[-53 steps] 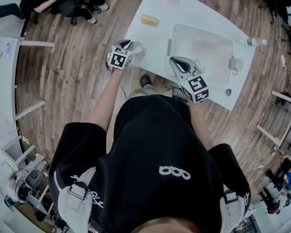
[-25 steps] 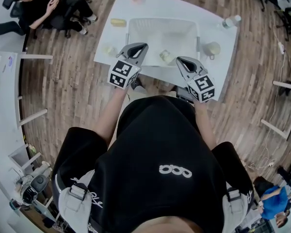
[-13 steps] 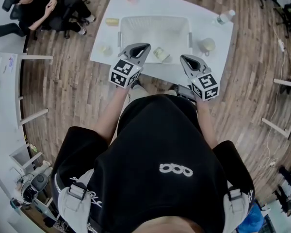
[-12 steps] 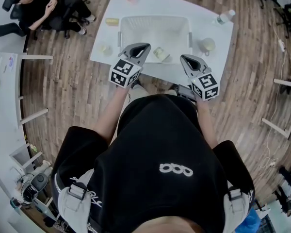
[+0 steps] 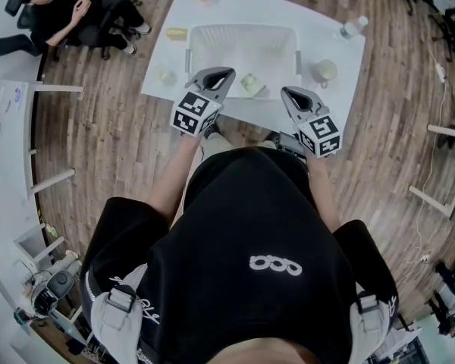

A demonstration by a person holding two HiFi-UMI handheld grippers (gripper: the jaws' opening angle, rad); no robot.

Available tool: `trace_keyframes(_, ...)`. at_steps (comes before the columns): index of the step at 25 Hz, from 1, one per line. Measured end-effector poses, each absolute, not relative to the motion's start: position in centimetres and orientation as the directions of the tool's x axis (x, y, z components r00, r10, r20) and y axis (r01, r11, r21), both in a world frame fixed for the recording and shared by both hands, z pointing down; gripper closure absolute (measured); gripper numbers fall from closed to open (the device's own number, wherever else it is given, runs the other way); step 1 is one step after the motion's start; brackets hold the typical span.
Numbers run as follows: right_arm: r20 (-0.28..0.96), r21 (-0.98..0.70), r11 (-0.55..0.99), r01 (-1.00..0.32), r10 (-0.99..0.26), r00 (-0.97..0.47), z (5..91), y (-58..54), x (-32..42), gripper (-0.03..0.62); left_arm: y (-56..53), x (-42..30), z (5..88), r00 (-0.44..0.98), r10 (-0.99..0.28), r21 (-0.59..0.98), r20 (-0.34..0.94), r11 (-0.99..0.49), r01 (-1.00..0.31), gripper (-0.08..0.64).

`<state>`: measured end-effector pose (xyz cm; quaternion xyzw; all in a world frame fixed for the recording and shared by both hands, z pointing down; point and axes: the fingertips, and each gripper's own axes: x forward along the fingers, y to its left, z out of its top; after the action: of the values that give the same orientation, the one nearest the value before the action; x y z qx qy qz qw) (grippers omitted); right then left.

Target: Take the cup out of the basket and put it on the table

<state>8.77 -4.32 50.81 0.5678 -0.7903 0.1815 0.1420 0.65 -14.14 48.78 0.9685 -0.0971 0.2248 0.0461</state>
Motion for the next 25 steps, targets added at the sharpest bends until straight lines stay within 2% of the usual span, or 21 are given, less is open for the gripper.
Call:
trace_keyframes(4, 0.434, -0.127, 0.283, -0.951, -0.846, -0.31, 50.9, -4.2, 8.8, 0.568, -14.1, 0.8, 48.9, 0.881, -0.145, 0.045, 0.45, -0.982, -0.185, 0.551)
trace_keyframes(10, 0.435, -0.131, 0.26, -0.957, -0.852, -0.291, 50.9, -3.9, 8.8, 0.568, -14.9, 1.3, 49.3, 0.863, -0.1, -0.042, 0.494, -0.995, -0.091, 0.551)
trace_keyframes(18, 0.442, -0.143, 0.201, -0.969, -0.863, -0.245, 51.4, -3.0, 9.3, 0.568, -14.8, 4.1, 52.6, 0.766, 0.092, -0.113, 0.636, -0.971, 0.211, 0.549)
trace_keyframes(23, 0.445, -0.154, 0.15, -0.977, -0.872, -0.204, 51.7, -2.3, 9.4, 0.568, -13.7, 5.8, 56.9, 0.612, 0.215, -0.138, 0.761, -0.869, 0.476, 0.545)
trace_keyframes(25, 0.447, -0.158, 0.123, -0.98, -0.876, -0.182, 51.8, -2.0, 9.4, 0.568, -13.1, 6.0, 59.3, 0.514, 0.236, -0.134, 0.824, -0.802, 0.583, 0.483)
